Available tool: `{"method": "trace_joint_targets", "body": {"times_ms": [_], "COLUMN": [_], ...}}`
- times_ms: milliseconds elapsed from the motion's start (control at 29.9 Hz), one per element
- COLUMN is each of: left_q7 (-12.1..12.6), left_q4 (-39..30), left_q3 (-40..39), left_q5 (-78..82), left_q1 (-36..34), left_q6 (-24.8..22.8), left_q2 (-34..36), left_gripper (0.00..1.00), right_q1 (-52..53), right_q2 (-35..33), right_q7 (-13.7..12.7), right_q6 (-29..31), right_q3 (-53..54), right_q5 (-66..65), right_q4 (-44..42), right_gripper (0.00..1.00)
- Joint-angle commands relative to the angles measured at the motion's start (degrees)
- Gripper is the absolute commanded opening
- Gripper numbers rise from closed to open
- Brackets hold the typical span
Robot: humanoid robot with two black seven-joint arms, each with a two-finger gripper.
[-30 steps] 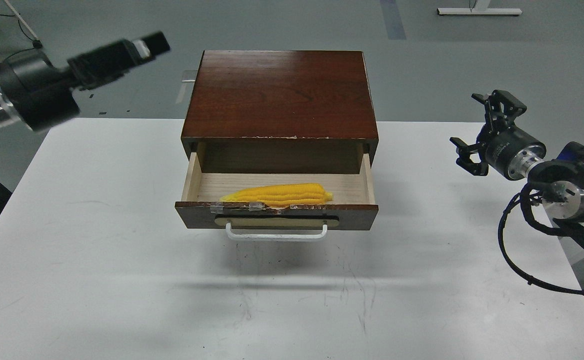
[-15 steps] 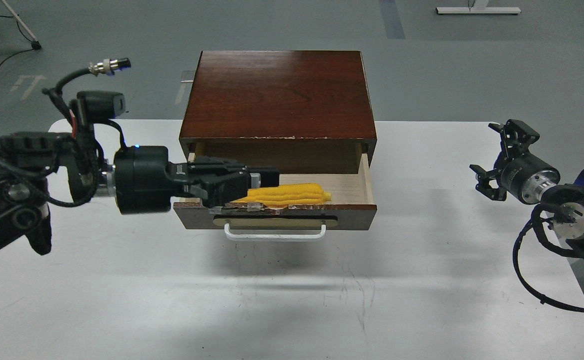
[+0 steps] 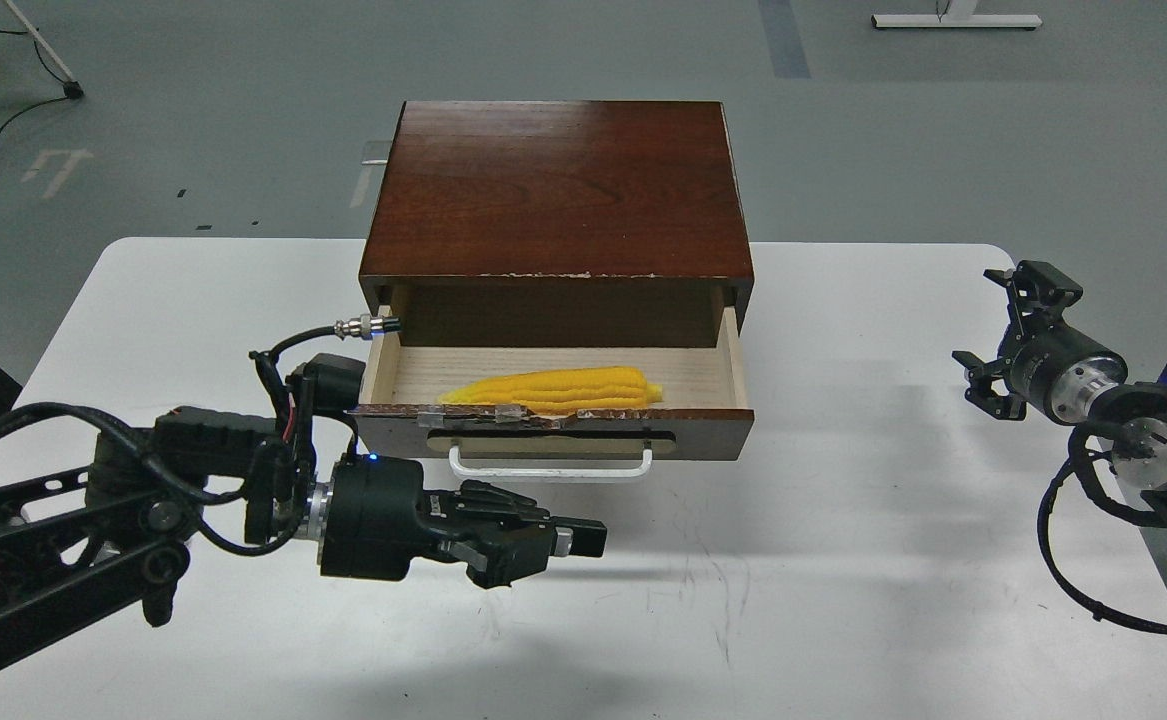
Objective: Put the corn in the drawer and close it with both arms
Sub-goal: 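Bring the left gripper down in front of the drawer front, then push the drawer front away from the robot with the left gripper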
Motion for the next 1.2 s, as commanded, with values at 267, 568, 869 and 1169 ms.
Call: {"method": "trace_joint_targets", "body": {"times_ms": [267,568,869,1169], "left_q7": [-0.01,-0.01,-0.01,-0.01], "left_q4": [6.07,9.68,12.93,16.27], "left_q3": [-0.58,-0.67,-1.28,-2.33], "left_q5": [0.42,0.25,-0.37,-0.37], "left_q1": [0.95,0.86,-0.19,-0.46], "left_q6": [0.01,0.01,0.01,0.01], "left_q2": [-0.31,-0.4,-0.49,-2.94], "left_gripper": [0.0,0.0,0.0,0.0], "right_q1": [-0.09,-0.35,-0.35,-0.27], "right_q2": [1.23,1.23,2.63,3.69], "right_q7": [0.0,0.09,0.09,0.09], "right_q6": [0.0,0.0,0.0,0.0], "right_q3": [-0.09,-0.09,-0.09,-0.09], "right_q5": [0.08,-0.01,-0.01,-0.01], "right_q4": [-0.16,-0.25,-1.65,-2.45], "right_gripper": [1.0,1.0,1.0,1.0]}}
